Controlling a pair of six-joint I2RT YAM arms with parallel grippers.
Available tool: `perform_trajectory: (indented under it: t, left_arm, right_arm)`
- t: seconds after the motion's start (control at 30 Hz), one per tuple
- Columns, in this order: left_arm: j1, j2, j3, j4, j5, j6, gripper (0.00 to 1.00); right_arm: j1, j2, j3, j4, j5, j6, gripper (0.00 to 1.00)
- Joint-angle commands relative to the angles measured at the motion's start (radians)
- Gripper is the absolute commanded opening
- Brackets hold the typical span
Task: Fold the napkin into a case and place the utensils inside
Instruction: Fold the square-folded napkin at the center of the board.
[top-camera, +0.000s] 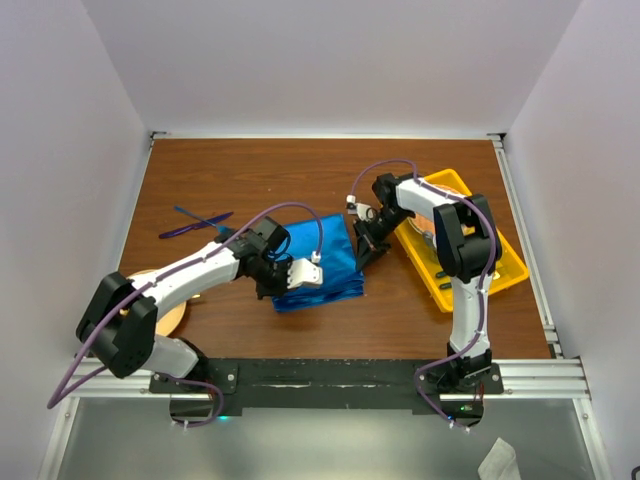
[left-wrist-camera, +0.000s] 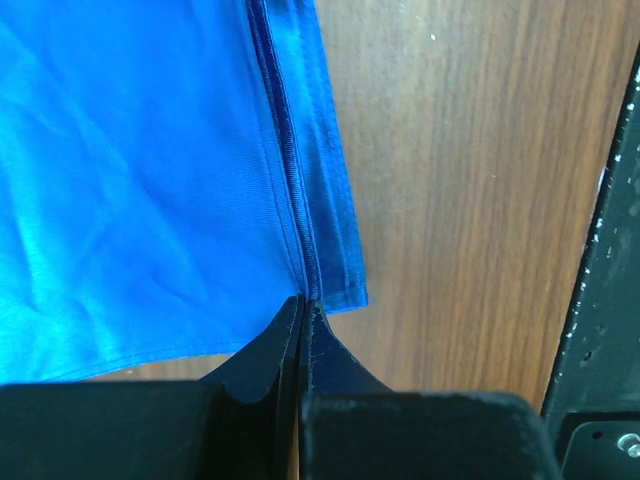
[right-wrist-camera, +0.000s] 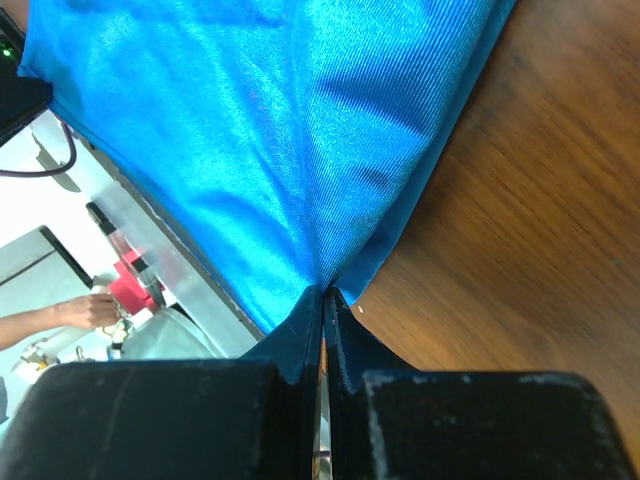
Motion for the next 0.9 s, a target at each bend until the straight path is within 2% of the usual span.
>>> perform_trajectory:
  t: [0.0, 0.33, 0.73, 0.77, 0.8, 0.87]
  left_arm:
    - [-0.006, -0.009, -0.025, 0.015, 0.039, -0.011, 0.00]
    - [-0.012, 0.045, -0.082, 0.082, 0.017, -0.039, 0.00]
    - [-0.012, 0.080, -0.107, 0.133, -0.006, -0.060, 0.00]
    - [-0.011, 0.074, -0.105, 0.130, -0.007, -0.059, 0.03]
    - [-0.012, 0.065, -0.104, 0.130, -0.006, -0.059, 0.12]
    - [-0.014, 0.033, -0.104, 0.130, -0.003, -0.053, 0.17]
  right_arm:
    - [0.010, -0.036, -0.025, 0.037, 0.004, 0.005, 0.00]
    - [0.018, 0.001, -0.051, 0.113, 0.063, 0.012, 0.00]
    - [0.018, -0.004, -0.074, 0.127, 0.108, 0.001, 0.00]
    - [0.020, -0.004, -0.074, 0.129, 0.109, 0.000, 0.00]
    - [0.020, -0.004, -0.076, 0.127, 0.111, 0.000, 0.00]
    - [0.021, -0.004, -0.076, 0.127, 0.113, -0.002, 0.00]
